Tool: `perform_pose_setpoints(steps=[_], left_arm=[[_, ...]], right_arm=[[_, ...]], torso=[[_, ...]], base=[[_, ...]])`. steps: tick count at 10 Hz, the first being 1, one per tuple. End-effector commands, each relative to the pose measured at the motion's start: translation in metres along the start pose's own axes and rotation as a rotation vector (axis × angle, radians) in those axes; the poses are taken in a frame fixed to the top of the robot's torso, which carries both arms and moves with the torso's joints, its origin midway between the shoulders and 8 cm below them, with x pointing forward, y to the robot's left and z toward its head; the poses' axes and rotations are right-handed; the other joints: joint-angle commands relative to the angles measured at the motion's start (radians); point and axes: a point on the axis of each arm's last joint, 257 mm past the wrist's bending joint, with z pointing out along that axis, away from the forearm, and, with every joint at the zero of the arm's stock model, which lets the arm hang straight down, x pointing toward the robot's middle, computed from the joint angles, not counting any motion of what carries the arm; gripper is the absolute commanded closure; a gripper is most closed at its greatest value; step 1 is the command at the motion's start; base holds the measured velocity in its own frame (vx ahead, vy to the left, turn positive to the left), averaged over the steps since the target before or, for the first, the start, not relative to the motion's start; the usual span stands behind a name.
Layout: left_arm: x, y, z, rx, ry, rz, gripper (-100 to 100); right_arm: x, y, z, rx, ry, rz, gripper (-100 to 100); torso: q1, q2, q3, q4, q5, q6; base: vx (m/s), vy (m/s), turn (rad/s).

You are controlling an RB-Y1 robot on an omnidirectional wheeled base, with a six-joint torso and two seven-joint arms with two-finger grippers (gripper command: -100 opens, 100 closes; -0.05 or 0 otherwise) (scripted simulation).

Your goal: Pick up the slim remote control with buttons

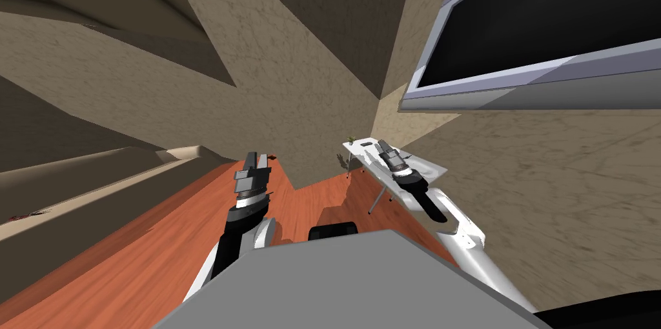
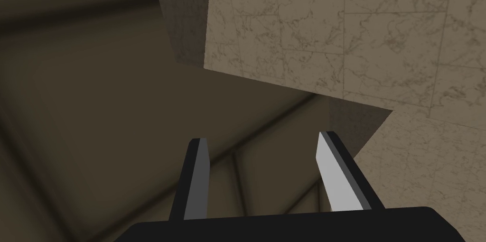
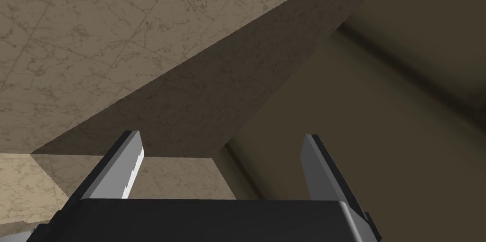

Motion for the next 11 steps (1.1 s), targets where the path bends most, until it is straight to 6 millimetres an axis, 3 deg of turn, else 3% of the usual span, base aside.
perform_pose_setpoints(steps=[1, 6, 9, 10, 11], left_arm=[[0.0, 0.0, 0.0, 0.0, 0.0, 0.0, 0], [0.0, 0.0, 0.0, 0.0, 0.0, 0.0, 0], [0.0, 0.0, 0.0, 0.0, 0.0, 0.0, 0], [0.0, 0.0, 0.0, 0.0, 0.0, 0.0, 0], [0.0, 0.0, 0.0, 0.0, 0.0, 0.0, 0]], right_arm=[[0.005, -0.015, -0.001, 0.024, 0.063, -0.021, -100], [0.018, -0.044, -0.008, 0.078, 0.192, -0.083, -100], [0.025, -0.074, -0.02, 0.139, 0.305, -0.12, -100], [0.026, -0.075, -0.02, 0.14, 0.32, -0.135, -100], [0.028, -0.091, -0.028, 0.174, 0.372, -0.145, -100]], torso=[[0.0, 0.0, 0.0, 0.0, 0.0, 0.0], [-0.002, -0.001, 0.0, 0.0, 0.0, 0.0], [-0.002, -0.001, 0.0, 0.0, 0.0, 0.0], [-0.002, -0.001, -0.001, 0.0, 0.0, 0.0], [-0.002, -0.001, -0.001, 0.0, 0.0, 0.0]], base=[[0.018, 0.031, 0.044], [0.023, 0.014, 0.031], [0.03, 0.007, 0.043], [0.033, 0.006, 0.031], [0.046, 0.007, 0.055]])
